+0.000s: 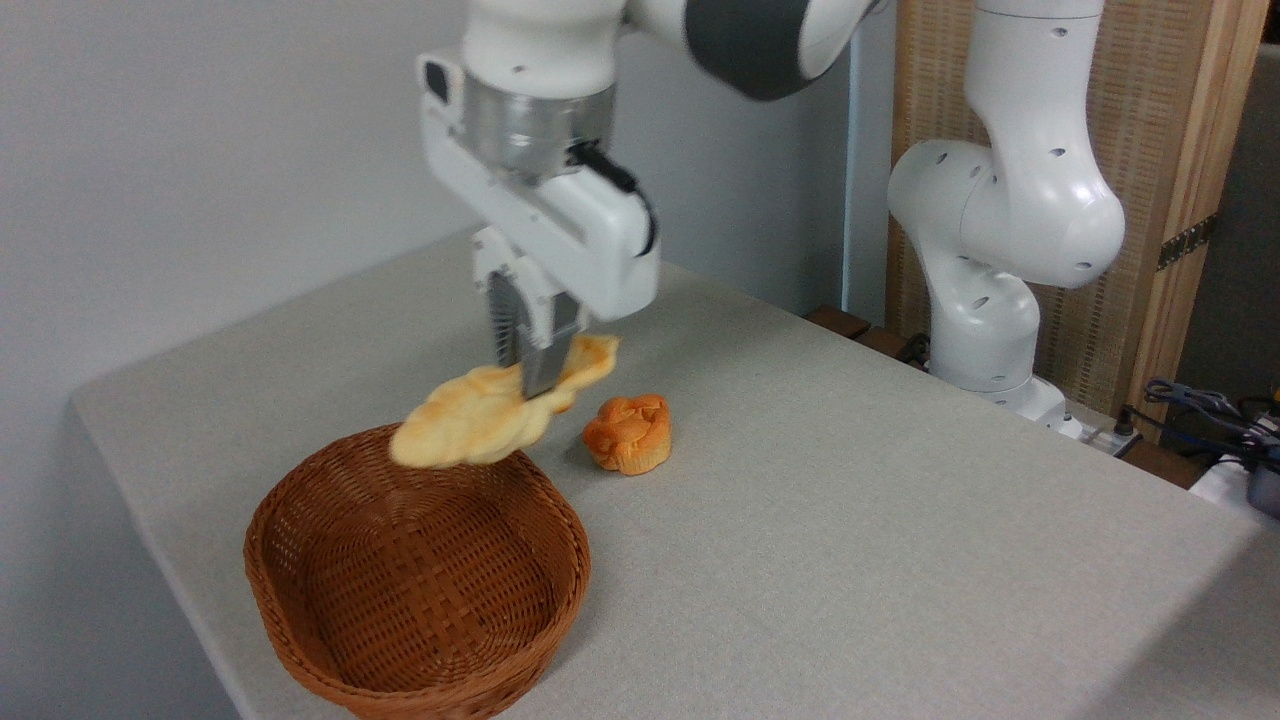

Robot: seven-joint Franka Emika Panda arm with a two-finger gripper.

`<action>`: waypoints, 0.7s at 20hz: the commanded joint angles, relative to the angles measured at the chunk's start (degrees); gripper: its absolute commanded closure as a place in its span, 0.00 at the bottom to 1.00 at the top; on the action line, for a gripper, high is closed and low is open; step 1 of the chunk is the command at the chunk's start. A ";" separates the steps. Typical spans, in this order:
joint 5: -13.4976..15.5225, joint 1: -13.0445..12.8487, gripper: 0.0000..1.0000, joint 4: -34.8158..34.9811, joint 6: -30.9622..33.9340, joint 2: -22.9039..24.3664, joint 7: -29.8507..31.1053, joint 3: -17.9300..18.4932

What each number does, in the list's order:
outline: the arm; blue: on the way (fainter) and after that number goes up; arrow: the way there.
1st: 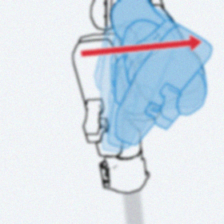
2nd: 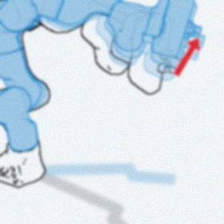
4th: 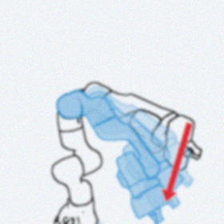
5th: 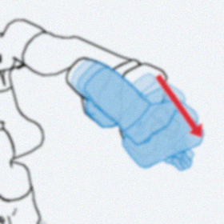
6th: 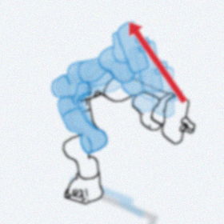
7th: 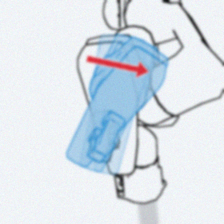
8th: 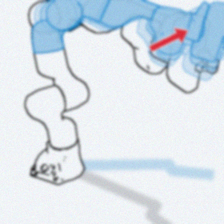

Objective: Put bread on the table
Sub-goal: 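Lift the braided roll out of the basket and carry it past the bun, then lower the braided roll onto the table and open the gripper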

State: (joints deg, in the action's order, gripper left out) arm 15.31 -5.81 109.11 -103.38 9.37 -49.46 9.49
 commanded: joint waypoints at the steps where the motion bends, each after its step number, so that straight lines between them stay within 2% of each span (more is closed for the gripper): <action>1: -8.86 -0.52 0.93 8.12 2.47 7.67 -1.86 0.88; 2: -10.99 -0.69 0.89 8.13 4.48 7.77 -3.34 0.88; 5: -14.69 -0.69 0.66 8.13 8.62 7.59 -7.74 0.53; 6: -15.39 -0.78 0.53 8.13 9.42 7.51 -8.45 0.44; 7: -15.66 -0.69 0.35 8.13 9.77 7.42 -8.54 0.44; 8: -15.84 -0.78 0.23 8.13 10.04 7.33 -8.54 0.44; 9: -15.84 -0.78 0.06 8.13 10.21 7.07 -8.54 0.35; 10: -16.02 -0.78 0.01 8.13 10.48 6.63 -8.54 0.26; 14: -16.19 -0.69 0.00 8.13 11.00 5.49 -7.93 -0.62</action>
State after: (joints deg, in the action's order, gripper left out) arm 0.09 -6.29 117.57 -93.99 15.56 -57.19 9.23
